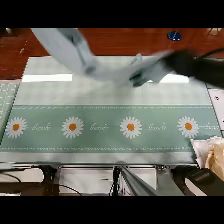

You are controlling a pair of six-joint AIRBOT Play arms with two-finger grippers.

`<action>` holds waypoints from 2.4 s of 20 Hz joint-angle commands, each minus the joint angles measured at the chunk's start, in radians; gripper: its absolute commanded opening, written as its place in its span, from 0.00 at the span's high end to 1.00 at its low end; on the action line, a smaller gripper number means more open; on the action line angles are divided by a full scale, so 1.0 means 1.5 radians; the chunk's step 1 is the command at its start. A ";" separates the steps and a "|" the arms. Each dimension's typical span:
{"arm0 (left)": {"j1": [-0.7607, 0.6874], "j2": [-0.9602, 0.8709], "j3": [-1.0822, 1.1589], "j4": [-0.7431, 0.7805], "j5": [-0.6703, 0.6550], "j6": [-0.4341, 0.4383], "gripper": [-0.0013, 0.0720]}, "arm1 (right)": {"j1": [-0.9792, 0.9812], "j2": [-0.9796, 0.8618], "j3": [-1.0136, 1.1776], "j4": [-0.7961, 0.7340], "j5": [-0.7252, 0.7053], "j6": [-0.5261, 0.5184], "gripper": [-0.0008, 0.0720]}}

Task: Fold the shirts.

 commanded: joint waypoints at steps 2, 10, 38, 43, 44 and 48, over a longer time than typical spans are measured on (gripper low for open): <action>0.034 0.225 0.024 -0.042 0.139 0.051 0.96 | -0.074 0.034 0.246 -0.122 0.023 -0.019 0.94; 0.125 0.533 0.024 0.256 0.223 0.042 0.96 | -0.084 0.034 0.469 -0.249 0.098 -0.024 0.94; -0.214 0.179 -0.291 0.625 0.245 -0.058 0.96 | -0.119 -0.513 0.515 -0.365 0.225 -0.227 0.94; -0.279 0.031 -0.291 0.671 0.445 -0.054 0.95 | -0.214 -0.624 0.514 -0.237 0.126 -0.216 0.94; -0.284 0.001 -0.291 0.671 0.471 -0.043 0.95 | -0.229 -0.650 0.514 -0.210 0.117 -0.218 0.94; -0.302 -0.099 -0.291 0.671 0.545 -0.018 0.96 | -0.246 -0.752 0.514 -0.193 0.096 -0.269 0.94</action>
